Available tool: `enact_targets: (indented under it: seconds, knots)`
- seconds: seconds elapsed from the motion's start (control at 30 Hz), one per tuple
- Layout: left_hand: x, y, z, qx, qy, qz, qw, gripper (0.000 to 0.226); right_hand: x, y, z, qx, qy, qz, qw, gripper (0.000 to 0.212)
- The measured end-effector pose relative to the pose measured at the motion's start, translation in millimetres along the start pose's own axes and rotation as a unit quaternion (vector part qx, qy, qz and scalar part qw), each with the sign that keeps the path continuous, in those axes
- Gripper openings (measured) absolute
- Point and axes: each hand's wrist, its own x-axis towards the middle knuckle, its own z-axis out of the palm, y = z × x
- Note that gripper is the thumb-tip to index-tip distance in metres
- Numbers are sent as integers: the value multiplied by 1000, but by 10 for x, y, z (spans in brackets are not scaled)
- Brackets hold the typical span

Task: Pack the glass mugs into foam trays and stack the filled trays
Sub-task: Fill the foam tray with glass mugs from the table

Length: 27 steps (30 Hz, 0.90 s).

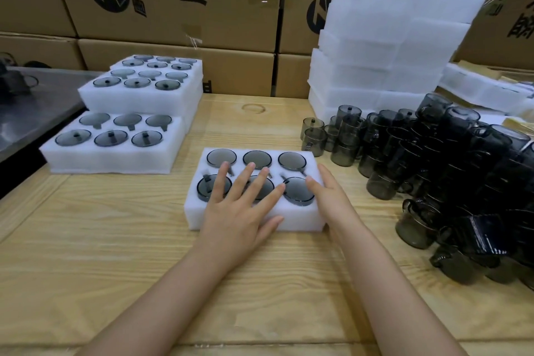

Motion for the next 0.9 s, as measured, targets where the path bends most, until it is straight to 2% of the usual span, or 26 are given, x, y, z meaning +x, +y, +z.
enact_targets:
  seconds: [0.03, 0.1, 0.17, 0.2, 0.23, 0.27, 0.3, 0.33, 0.37, 0.43, 0.53, 0.6, 0.67, 0.77, 0.83, 0.9]
  knots:
    - [-12, -4, -10, -4, 11, 4, 1000, 44, -1, 6, 9, 7, 5, 5, 1000, 28]
    - [-41, -86, -55, -22, 21, -22, 999, 49, -14, 27, 14, 10, 30, 23, 999, 13]
    - [-80, -300, -100, -72, -14, -170, 983, 64, -40, 54, 21, 22, 54, 38, 998, 7]
    - [-110, -436, -105, -128, -52, -279, 950, 74, -53, 63, 27, 36, 62, 40, 997, 9]
    - [-127, -555, -113, -216, -97, -385, 892, 83, -59, 68, 40, 51, 66, 40, 996, 9]
    - [-130, -650, -116, -318, -139, -462, 816, 87, -67, 69, 58, 64, 63, 40, 995, 9]
    - [-130, -704, -114, -417, -166, -503, 739, 80, -83, 69, 82, 76, 53, 40, 995, 11]
    - [-129, -711, -125, -484, -165, -522, 683, 63, -100, 69, 111, 90, 45, 43, 994, 14]
    - [-137, -698, -132, -513, -143, -532, 658, 44, -124, 65, 137, 109, 40, 48, 992, 16]
    - [-184, -683, -127, -553, -81, -532, 636, 25, -157, 63, 179, 159, 34, 63, 985, 23]
    - [-242, -723, -209, -615, -14, -502, 607, 10, -187, -22, 238, 222, 17, 47, 974, 34]
    - [-198, -858, -315, -649, 37, -480, 590, 22, -142, -188, 311, 233, 32, 37, 971, 32]
    - [-122, -1058, -428, -655, 87, -461, 592, 40, -48, -405, 458, 225, 30, 18, 974, 31]
    - [-79, -1544, -537, -656, 149, -472, 569, 67, 105, -727, 869, 218, -33, -11, 975, 64]
    - [-106, -1883, -587, -662, 163, -454, 574, 56, 159, -859, 1195, 208, -81, -50, 974, 72]
    - [-169, -2213, -569, -645, 186, -473, 570, 45, 211, -944, 1488, 179, -122, -82, 973, 75]
